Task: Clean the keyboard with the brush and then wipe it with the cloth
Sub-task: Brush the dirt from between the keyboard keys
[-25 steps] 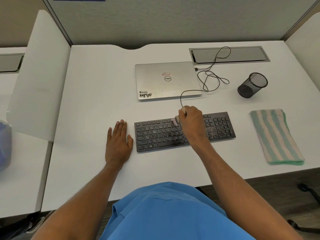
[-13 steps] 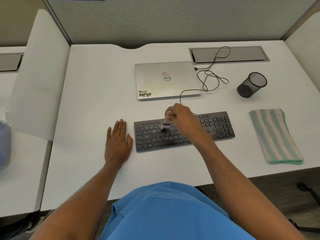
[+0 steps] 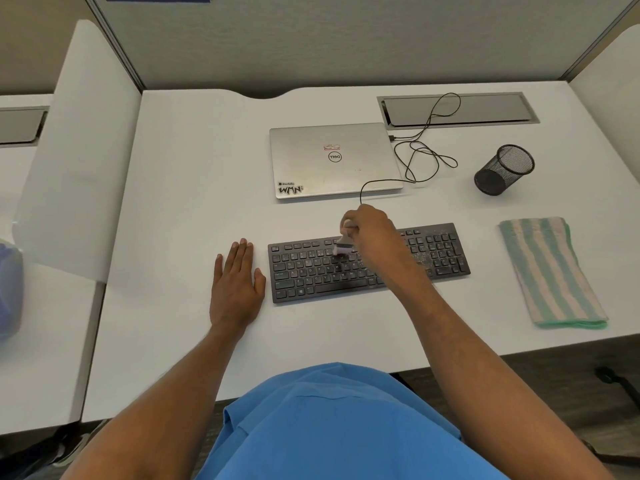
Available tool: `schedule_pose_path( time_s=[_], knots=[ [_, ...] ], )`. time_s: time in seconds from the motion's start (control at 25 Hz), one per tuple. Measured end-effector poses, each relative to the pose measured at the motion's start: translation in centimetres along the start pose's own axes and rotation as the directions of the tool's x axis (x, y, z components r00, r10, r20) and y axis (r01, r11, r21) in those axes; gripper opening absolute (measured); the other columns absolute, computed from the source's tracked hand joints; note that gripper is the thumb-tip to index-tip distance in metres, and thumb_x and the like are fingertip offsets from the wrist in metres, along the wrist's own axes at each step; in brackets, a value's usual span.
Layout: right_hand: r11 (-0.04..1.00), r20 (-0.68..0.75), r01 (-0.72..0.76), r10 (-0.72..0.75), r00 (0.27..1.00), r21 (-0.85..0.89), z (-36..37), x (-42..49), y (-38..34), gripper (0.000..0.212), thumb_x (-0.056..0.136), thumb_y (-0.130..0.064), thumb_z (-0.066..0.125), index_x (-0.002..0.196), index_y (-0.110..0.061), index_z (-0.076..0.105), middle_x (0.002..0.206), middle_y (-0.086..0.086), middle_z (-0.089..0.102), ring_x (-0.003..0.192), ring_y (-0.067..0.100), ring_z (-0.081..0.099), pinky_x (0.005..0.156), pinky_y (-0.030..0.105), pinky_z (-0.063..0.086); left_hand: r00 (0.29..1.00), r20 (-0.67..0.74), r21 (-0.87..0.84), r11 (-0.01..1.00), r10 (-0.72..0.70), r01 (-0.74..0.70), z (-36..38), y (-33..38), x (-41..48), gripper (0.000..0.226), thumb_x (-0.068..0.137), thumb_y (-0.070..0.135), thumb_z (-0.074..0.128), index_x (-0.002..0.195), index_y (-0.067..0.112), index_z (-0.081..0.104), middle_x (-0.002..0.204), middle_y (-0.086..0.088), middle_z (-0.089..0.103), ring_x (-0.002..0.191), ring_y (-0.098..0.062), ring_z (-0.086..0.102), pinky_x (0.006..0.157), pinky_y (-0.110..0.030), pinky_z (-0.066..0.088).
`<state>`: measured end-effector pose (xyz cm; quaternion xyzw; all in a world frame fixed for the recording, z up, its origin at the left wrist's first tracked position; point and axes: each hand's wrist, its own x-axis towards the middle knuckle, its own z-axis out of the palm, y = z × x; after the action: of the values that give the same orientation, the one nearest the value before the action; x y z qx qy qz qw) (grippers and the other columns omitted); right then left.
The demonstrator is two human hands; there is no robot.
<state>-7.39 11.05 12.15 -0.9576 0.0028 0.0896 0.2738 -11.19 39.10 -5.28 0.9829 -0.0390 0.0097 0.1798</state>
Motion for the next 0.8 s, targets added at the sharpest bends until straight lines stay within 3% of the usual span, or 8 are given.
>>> schedule_pose_path(
  time_s=[0.12,0.16,0.28,0.36,0.44,0.56,0.68,0.8],
  knots=[
    [0.997,0.062,0.031,-0.027,0.998,-0.066,0.9,-0.3,-0.5,0.018,0.099,-0.008,0.053,0.107,-0.009,0.069,0.111,0.012,0.06,0.099,0.029,0.058,0.084,0.036,0.05,1.0,-0.002,0.0,1.0,0.004,-0.004,-0.1,0.1,0.0,0.068,0.104,0.036,0.027,0.166,0.01,0.029,0.174,-0.005,0.025,0.163,-0.016,0.016,0.134,-0.043,0.005],
    [0.998,0.056,0.01,-0.006,0.998,-0.059,0.8,-0.4,-0.2,0.018,0.099,-0.007,0.053,0.107,-0.008,0.069,0.111,0.013,0.06,0.099,0.03,0.058,0.084,0.038,0.05,1.0,-0.004,-0.001,1.0,0.006,-0.006,-0.1,0.1,0.0,0.067,0.104,0.036,0.028,0.166,0.01,0.029,0.174,-0.005,0.025,0.163,-0.016,0.016,0.134,-0.043,0.005],
    [0.997,-0.016,-0.074,0.074,0.997,-0.012,0.0,-0.6,1.2,0.017,0.099,-0.004,0.051,0.104,-0.004,0.067,0.1,0.008,0.055,0.089,0.026,0.057,0.072,0.027,0.05,1.0,-0.003,-0.007,1.0,0.001,-0.001,-0.1,0.1,0.0,0.067,0.104,0.036,0.028,0.166,0.01,0.029,0.174,-0.004,0.025,0.163,-0.015,0.015,0.134,-0.043,0.005],
    [0.981,-0.057,-0.146,0.155,0.986,0.129,-0.5,-1.0,1.7,0.016,0.1,0.0,0.049,0.095,0.002,0.064,0.091,0.01,0.056,0.077,0.026,0.061,0.06,0.015,0.052,1.0,-0.005,-0.009,1.0,-0.002,0.002,-0.1,0.1,-0.1,0.067,0.104,0.036,0.028,0.166,0.01,0.029,0.174,-0.004,0.025,0.163,-0.015,0.015,0.134,-0.043,0.005],
    [0.981,-0.157,-0.138,0.159,0.975,0.135,-0.4,-1.6,1.4,0.02,0.101,-0.005,0.05,0.086,0.001,0.062,0.083,0.008,0.059,0.069,0.016,0.062,0.051,0.008,0.047,1.0,-0.006,-0.013,1.0,-0.002,0.001,-0.1,0.1,0.0,0.067,0.104,0.036,0.028,0.166,0.01,0.03,0.174,-0.004,0.025,0.162,-0.015,0.015,0.134,-0.043,0.005],
    [0.996,-0.267,-0.07,0.082,0.96,0.051,0.8,-2.1,0.7,0.026,0.099,-0.011,0.053,0.076,-0.004,0.062,0.076,0.007,0.063,0.067,0.016,0.059,0.054,0.029,0.048,1.0,-0.008,-0.012,1.0,0.0,-0.001,-0.1,0.2,-0.1,0.067,0.104,0.035,0.029,0.166,0.01,0.03,0.174,-0.005,0.026,0.162,-0.015,0.016,0.134,-0.044,0.005],
    [0.995,-0.244,-0.071,0.086,0.966,0.067,1.5,-2.0,0.8,0.029,0.099,-0.009,0.053,0.072,0.0,0.059,0.072,0.01,0.062,0.057,0.009,0.053,0.046,0.017,0.036,1.0,-0.011,-0.006,1.0,0.002,-0.002,-0.1,0.1,0.0,0.067,0.104,0.035,0.029,0.166,0.01,0.03,0.174,-0.005,0.026,0.162,-0.016,0.016,0.134,-0.043,0.005],
    [0.993,-0.237,-0.105,0.113,0.965,0.047,1.4,-2.1,1.2,0.031,0.099,-0.013,0.052,0.07,-0.003,0.056,0.072,0.01,0.062,0.058,0.013,0.055,0.052,0.028,0.045,1.0,-0.006,-0.008,1.0,-0.001,0.001,-0.1,0.2,0.0,0.067,0.104,0.035,0.029,0.166,0.01,0.03,0.174,-0.004,0.026,0.163,-0.015,0.015,0.134,-0.043,0.005]
  ],
)
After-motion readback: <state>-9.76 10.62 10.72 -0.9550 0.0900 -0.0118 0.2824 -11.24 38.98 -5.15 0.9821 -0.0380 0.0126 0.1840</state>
